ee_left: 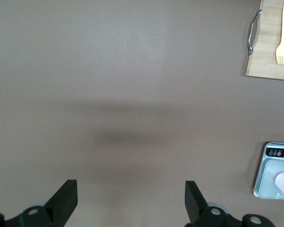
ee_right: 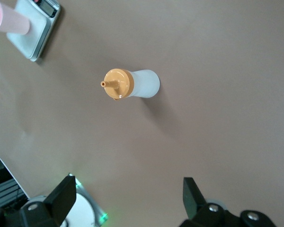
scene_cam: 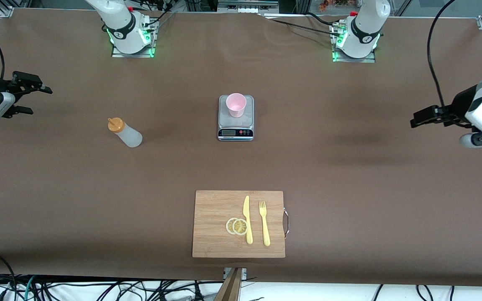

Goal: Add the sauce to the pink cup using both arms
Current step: 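Release the cup and withdraw the left gripper to its rest pose, then reach the right gripper to the sauce bottle and grasp it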

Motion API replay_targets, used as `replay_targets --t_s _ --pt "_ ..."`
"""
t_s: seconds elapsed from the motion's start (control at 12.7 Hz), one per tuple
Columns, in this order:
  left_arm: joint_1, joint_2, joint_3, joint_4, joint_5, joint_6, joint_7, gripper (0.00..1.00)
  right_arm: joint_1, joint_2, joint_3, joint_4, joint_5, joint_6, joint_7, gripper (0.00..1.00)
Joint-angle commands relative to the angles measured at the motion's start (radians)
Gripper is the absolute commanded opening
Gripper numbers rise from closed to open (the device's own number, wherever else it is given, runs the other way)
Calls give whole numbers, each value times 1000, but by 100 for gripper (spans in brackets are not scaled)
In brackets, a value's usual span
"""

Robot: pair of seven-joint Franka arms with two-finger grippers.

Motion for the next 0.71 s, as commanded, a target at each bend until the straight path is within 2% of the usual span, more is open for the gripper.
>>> replay_targets --t_s 0.0,0.24,0.63 --pt "7 -17 -11 5 22 -42 30 100 -3 23 -45 -84 121 55 -253 100" --pt "7 -17 -20 3 51 -45 34 100 -8 133 -90 -87 256 77 -555 100" --pt "-7 -9 -22 6 49 -59 31 100 -71 342 -96 -87 518 63 -1026 99"
